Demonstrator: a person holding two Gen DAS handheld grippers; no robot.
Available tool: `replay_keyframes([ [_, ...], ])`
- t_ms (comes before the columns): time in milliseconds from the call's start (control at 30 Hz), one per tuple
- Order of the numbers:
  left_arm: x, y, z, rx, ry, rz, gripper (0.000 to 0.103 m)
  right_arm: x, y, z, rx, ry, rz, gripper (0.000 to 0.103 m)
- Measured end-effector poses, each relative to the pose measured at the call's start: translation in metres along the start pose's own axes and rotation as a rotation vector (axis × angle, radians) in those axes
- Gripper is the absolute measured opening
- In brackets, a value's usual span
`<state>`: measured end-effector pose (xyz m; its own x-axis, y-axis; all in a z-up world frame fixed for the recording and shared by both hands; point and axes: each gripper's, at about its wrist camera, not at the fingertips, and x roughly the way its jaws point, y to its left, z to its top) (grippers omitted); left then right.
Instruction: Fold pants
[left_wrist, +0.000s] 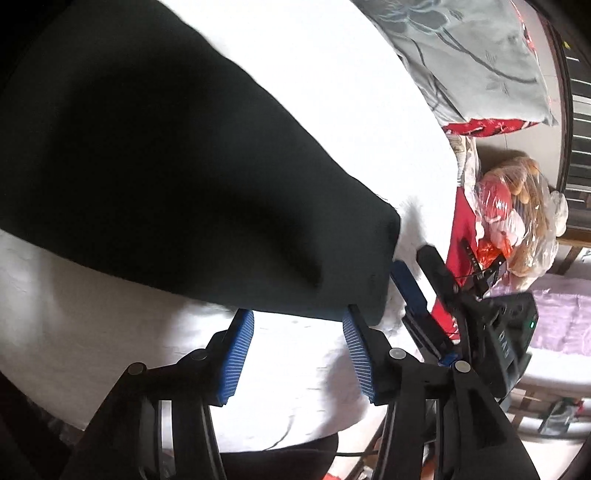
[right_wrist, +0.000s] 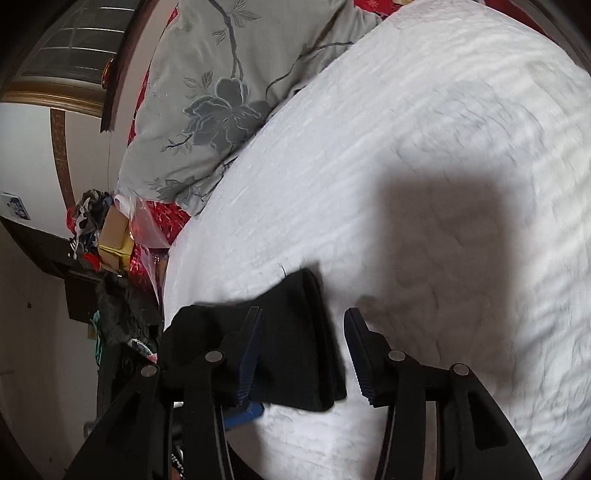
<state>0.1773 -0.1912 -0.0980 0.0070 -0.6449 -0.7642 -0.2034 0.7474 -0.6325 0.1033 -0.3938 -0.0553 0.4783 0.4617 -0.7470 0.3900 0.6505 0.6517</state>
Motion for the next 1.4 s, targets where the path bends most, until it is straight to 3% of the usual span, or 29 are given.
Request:
replay_keyframes([
  [167,0.017,0.003,-0.001,-0.038,0.029,-0.016,0.049,0.007,0.001,0.009,-0.002,0.023,-0.019,0.048],
  [300,0.026,0.000,-0.001,-0.021,0.009,0.004,0.051,0.009,-0.005,0.011,0.018,0.034,-0.007,0.049],
  [433,0.030,-0.007,-0.001,-0.053,-0.005,-0.003,0.062,0.014,-0.013,0.016,0.055,0.043,0.020,0.051],
  [667,0.032,-0.012,-0.010,-0.034,0.003,-0.010,0.063,0.017,-0.019,0.031,0.081,0.060,0.041,0.052],
  [800,0.030,-0.014,-0.012,0.018,0.007,0.007,0.062,0.015,-0.020,0.030,0.077,0.062,0.045,0.057],
  [900,0.023,-0.013,-0.016,0.063,0.053,0.026,0.062,0.012,-0.019,0.027,0.070,0.055,0.029,0.057],
  [1100,-0.033,0.007,-0.028,0.251,0.097,0.065,0.062,-0.002,-0.010,0.023,0.051,-0.004,-0.004,0.058],
  [1233,-0.114,0.052,-0.011,0.286,-0.038,0.064,0.062,-0.007,0.014,0.018,-0.007,-0.022,-0.028,0.060],
  [1400,-0.247,0.141,0.021,0.223,-0.347,0.255,0.066,0.015,0.061,0.004,-0.102,0.021,-0.016,0.063],
])
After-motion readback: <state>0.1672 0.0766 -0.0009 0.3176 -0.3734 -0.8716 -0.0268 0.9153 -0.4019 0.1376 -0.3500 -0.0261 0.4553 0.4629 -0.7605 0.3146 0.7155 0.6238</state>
